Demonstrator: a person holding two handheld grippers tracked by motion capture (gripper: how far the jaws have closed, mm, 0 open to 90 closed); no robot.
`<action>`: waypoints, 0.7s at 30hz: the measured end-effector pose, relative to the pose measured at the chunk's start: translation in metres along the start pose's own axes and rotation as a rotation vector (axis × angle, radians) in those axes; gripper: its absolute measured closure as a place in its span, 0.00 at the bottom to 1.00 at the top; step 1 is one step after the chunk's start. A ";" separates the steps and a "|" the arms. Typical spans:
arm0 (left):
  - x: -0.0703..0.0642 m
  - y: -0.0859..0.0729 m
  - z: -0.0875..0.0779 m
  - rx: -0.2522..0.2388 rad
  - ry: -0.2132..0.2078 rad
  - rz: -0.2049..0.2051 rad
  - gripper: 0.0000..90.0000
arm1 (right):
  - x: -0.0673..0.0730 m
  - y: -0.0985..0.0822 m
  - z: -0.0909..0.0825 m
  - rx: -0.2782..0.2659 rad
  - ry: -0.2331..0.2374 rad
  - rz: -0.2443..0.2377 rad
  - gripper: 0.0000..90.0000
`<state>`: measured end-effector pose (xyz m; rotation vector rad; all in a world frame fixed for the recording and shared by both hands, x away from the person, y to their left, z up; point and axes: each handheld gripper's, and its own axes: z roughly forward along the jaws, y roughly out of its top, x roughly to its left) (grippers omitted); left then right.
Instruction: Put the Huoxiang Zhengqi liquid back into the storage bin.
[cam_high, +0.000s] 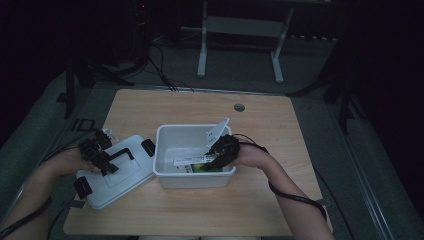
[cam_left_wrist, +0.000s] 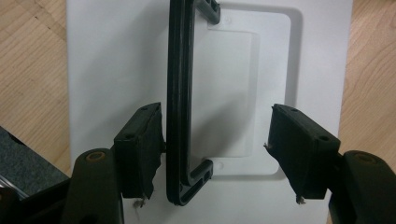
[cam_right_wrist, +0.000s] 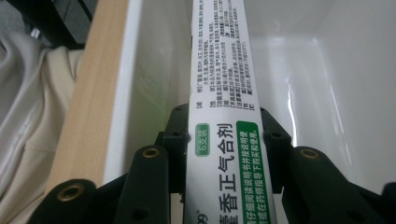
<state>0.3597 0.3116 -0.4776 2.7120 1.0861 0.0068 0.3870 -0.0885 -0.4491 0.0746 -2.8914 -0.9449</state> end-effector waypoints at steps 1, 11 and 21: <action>0.000 0.000 0.001 0.000 -0.001 -0.001 0.40 | 0.000 0.001 0.002 0.014 -0.005 -0.004 0.71; -0.001 0.001 0.001 0.002 -0.002 0.005 0.40 | 0.000 0.008 0.011 0.113 0.009 -0.003 0.70; -0.002 0.000 0.001 -0.004 -0.006 0.006 0.40 | 0.002 0.008 0.012 0.151 0.011 -0.005 0.68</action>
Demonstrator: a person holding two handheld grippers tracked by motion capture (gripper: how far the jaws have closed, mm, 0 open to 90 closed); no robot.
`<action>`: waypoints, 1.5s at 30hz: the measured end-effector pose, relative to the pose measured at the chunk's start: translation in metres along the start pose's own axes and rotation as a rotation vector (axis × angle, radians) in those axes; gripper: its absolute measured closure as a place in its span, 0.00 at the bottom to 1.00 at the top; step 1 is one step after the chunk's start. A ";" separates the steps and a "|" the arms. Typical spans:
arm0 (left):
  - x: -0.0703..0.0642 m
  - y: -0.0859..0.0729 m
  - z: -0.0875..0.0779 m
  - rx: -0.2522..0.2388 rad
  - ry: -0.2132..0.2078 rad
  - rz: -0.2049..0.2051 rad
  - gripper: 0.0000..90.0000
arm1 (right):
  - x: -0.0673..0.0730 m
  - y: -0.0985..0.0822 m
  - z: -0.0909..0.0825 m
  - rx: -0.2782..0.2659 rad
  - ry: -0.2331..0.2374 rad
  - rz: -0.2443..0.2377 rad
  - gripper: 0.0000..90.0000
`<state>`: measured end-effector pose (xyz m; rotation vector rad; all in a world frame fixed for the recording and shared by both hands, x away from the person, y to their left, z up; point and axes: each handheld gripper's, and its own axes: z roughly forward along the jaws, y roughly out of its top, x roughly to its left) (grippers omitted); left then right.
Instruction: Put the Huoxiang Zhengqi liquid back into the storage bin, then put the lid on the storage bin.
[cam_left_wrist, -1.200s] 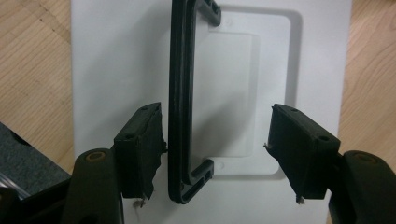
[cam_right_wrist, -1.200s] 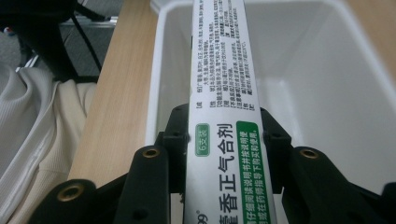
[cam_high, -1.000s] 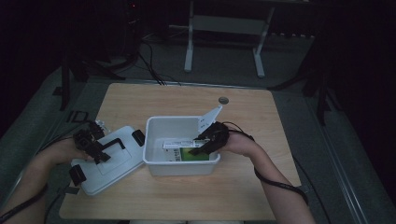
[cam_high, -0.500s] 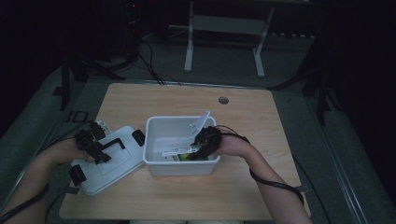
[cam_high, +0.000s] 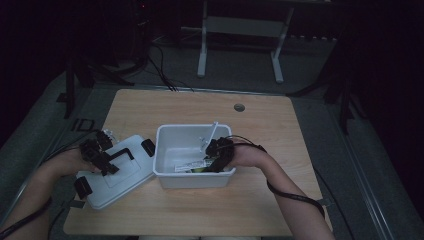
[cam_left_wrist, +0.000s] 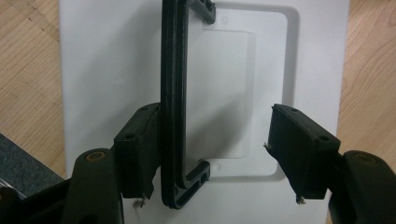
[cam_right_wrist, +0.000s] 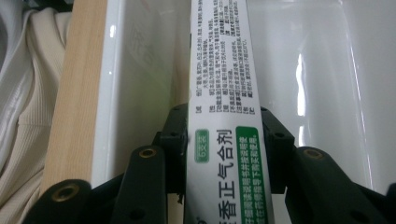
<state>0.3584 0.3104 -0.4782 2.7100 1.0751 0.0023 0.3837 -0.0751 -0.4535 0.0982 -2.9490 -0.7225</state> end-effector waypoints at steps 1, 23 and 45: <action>0.000 0.000 0.000 0.000 0.000 0.000 0.40 | 0.000 0.000 0.000 0.000 0.000 0.000 0.68; 0.000 -0.002 -0.006 -0.003 -0.012 -0.015 0.40 | -0.001 -0.014 -0.037 -0.120 -0.064 0.063 0.54; 0.000 -0.002 0.002 -0.017 -0.038 0.009 0.55 | 0.003 -0.127 -0.101 -0.528 -0.406 0.379 0.15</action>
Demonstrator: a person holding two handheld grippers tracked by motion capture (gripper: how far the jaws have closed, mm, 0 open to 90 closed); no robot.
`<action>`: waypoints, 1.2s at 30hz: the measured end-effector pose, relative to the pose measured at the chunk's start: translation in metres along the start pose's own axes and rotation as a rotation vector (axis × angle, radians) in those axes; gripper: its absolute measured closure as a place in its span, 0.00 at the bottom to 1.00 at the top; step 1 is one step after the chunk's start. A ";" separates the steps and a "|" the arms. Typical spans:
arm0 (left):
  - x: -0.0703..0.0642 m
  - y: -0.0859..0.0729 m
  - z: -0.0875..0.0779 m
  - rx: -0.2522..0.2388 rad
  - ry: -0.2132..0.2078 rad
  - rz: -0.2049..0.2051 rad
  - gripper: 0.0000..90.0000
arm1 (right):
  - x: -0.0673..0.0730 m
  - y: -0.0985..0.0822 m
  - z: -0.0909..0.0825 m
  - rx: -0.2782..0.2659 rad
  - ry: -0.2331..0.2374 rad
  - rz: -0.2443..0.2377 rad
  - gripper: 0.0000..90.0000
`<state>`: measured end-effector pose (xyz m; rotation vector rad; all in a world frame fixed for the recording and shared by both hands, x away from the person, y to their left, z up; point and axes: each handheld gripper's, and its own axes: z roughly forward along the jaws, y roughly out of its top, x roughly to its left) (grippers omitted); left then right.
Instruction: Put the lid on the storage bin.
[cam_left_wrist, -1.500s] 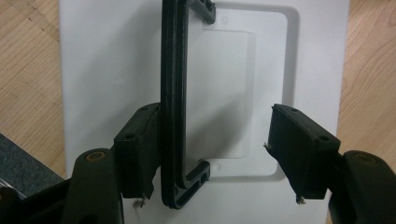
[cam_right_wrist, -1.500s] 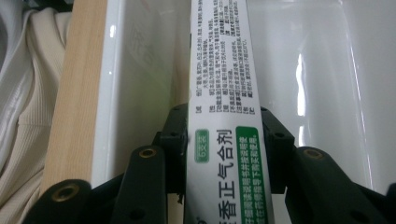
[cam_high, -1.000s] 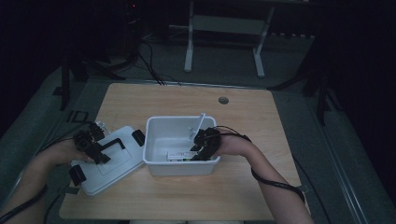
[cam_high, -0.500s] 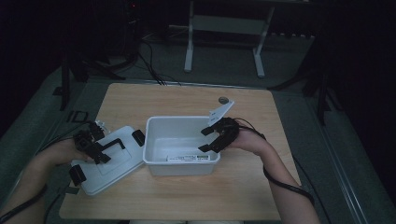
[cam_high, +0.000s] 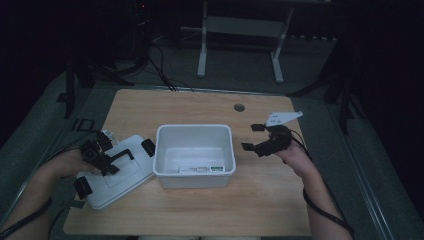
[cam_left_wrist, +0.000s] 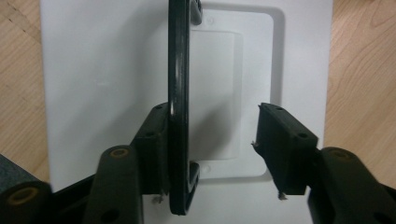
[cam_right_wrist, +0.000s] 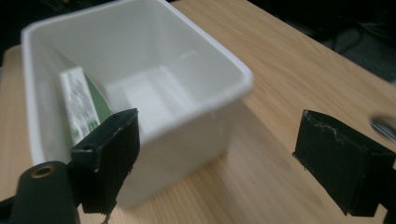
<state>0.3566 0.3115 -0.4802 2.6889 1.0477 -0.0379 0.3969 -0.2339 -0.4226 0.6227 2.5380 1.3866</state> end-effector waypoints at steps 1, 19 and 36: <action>0.001 0.000 0.000 -0.002 0.003 -0.001 0.58 | -0.004 -0.014 -0.007 0.010 -0.031 0.025 0.15; 0.005 0.012 0.000 -0.001 0.081 0.020 0.78 | 0.003 -0.120 -0.027 0.037 -0.213 0.226 0.16; 0.005 0.015 -0.006 -0.006 0.065 0.010 0.93 | 0.013 -0.164 -0.035 -0.023 -0.283 0.328 0.16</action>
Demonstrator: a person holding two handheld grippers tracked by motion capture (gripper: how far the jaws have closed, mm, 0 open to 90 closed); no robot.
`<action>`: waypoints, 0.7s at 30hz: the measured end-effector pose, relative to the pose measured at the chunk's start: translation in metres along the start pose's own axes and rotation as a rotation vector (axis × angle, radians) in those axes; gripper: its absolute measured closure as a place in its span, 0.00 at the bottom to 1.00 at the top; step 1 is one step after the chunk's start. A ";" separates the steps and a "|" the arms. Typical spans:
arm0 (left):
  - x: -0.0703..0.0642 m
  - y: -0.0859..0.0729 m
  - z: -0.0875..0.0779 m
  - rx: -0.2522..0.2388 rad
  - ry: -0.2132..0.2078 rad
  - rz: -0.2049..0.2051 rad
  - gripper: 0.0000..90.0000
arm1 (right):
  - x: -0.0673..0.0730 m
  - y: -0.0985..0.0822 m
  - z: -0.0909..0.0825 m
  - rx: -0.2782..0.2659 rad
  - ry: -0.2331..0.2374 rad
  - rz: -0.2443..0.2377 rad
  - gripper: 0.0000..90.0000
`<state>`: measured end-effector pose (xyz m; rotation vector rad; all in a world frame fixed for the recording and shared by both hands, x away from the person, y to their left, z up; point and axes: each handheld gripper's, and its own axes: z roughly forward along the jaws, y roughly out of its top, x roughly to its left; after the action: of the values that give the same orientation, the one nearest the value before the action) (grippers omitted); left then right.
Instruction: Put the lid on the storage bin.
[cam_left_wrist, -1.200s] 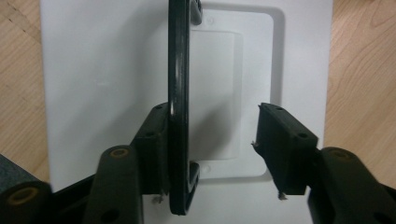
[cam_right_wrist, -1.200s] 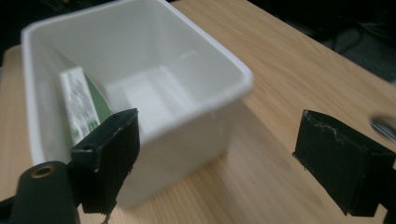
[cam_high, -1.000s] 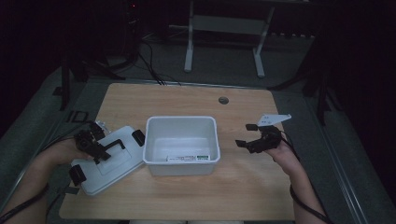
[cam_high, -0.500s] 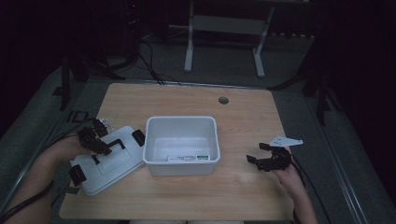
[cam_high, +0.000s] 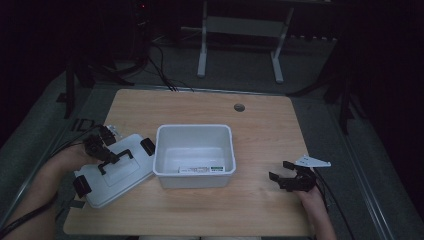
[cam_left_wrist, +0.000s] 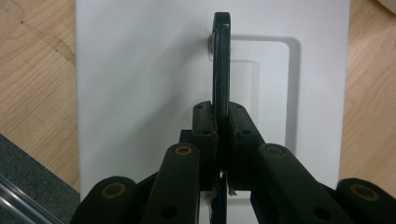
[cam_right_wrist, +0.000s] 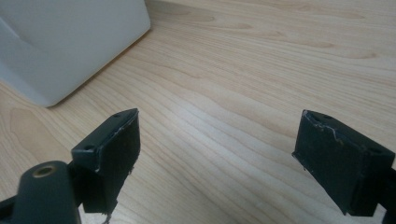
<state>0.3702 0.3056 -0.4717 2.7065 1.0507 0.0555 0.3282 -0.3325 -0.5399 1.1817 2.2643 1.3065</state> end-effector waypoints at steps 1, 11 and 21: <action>0.000 -0.001 -0.003 -0.001 0.006 0.002 0.93 | 0.000 -0.001 0.000 -0.001 0.001 0.002 0.16; 0.000 -0.014 -0.053 -0.021 0.034 0.002 0.93 | 0.000 -0.001 0.002 0.007 0.018 0.001 0.16; 0.000 -0.018 -0.105 -0.092 0.028 -0.002 0.93 | 0.000 -0.001 0.004 0.018 0.027 -0.005 0.15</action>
<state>0.3458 0.3402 -0.3735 2.6293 1.0320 0.1391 0.3294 -0.3303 -0.5429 1.1708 2.3006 1.3106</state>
